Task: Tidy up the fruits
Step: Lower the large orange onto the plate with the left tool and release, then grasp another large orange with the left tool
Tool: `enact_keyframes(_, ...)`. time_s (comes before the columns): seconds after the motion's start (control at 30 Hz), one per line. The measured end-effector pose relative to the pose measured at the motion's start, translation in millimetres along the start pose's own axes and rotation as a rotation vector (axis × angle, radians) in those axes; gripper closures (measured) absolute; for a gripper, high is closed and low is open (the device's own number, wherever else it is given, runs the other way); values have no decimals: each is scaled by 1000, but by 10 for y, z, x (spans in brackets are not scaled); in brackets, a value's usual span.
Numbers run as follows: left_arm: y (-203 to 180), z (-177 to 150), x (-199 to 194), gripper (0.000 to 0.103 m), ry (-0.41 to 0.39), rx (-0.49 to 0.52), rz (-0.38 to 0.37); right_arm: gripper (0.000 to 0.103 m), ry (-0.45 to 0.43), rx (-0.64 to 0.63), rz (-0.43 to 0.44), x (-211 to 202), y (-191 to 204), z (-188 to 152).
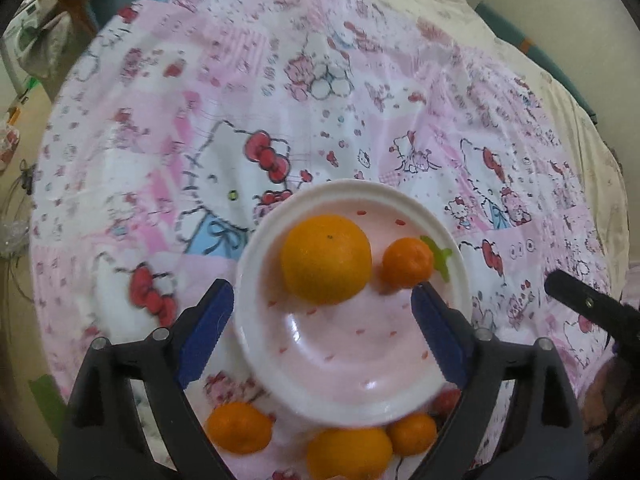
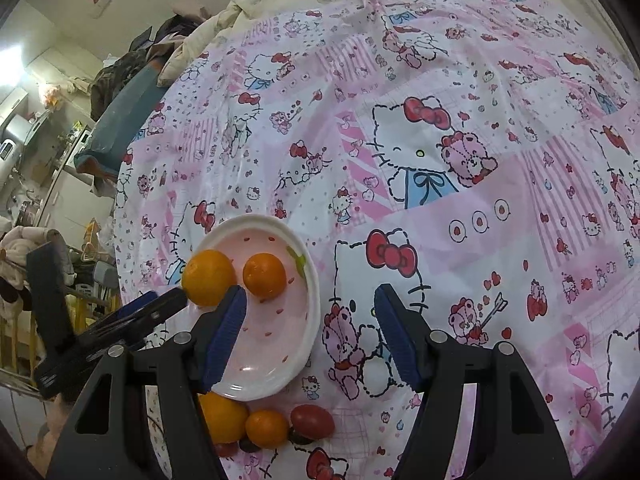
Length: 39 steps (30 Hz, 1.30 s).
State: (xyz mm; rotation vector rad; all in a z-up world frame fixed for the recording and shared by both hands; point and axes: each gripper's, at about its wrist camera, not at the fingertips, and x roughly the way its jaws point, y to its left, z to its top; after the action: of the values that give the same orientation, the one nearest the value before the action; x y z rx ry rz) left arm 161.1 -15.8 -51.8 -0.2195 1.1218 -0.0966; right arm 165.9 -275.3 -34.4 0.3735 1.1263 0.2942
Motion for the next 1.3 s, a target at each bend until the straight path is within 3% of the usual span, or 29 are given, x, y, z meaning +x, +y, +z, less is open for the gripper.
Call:
enact_keyframes(0.3,123,-282,-489,14,-31,-2,4,34,4,-1,-8,-121,12,-239)
enact_keyframes(0.43,164,-497,-540,14,7,-24,8,34,15,4,-12,-163,-8,-394)
enact_keyframes(0.73,-58,-1025,-303,15,116,18,0,34,55,53,3,-183,-64,-795)
enact_keyframes(1.07,-270,-1153,-3,15,175,91,16,34,64,54,-17,-57,-57,-813)
enact_keyframes(1.13,-293,-1158,28,18,178,100,17,34,68,51,-14,-43,-47,-808)
enact_keyframes(1.3,-311,-1186,125,36,222,108,24,34,69,44,-11,-26,-23,-799)
